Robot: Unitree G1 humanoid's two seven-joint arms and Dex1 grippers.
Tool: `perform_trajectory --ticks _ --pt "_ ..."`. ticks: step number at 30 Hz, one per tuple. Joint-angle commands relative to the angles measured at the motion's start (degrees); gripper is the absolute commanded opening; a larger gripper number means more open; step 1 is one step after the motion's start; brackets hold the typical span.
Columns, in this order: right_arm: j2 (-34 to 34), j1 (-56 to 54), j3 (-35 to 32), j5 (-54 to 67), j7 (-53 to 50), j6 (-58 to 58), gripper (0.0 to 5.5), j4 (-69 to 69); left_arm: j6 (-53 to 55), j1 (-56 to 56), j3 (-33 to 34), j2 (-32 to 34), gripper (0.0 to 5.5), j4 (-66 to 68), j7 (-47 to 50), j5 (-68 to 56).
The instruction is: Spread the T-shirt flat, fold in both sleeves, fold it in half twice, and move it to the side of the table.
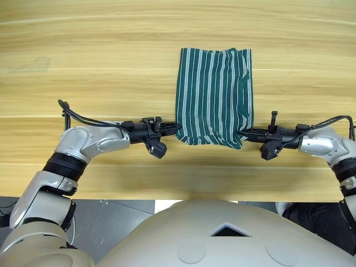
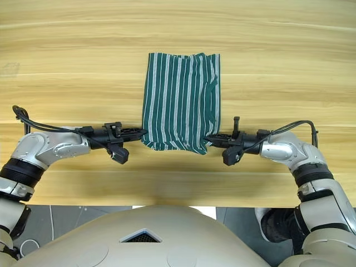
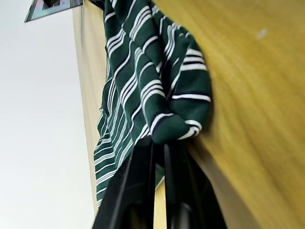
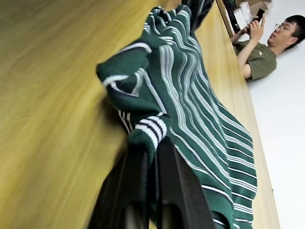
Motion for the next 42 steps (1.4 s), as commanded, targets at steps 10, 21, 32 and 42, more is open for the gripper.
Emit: perform_trajectory --ticks 10,21,32,42 --pt "-4.01 10.21 3.67 33.30 24.00 31.67 0.00 -21.61 24.98 22.76 11.42 17.34 0.08 -27.35 -25.79 -36.08" --pt "-9.56 16.24 -9.76 68.66 35.52 78.91 0.00 -51.45 39.15 32.18 18.73 18.38 0.08 -36.65 -34.55 -49.33" --pt "-8.49 27.18 -22.47 73.19 35.45 87.81 0.00 -63.99 54.59 58.90 47.53 20.25 0.08 -59.59 -50.78 -71.39" --pt "-4.99 27.31 -22.94 66.86 36.47 87.30 0.00 -64.12 59.72 53.53 47.39 15.74 0.08 -59.00 -53.06 -69.32"
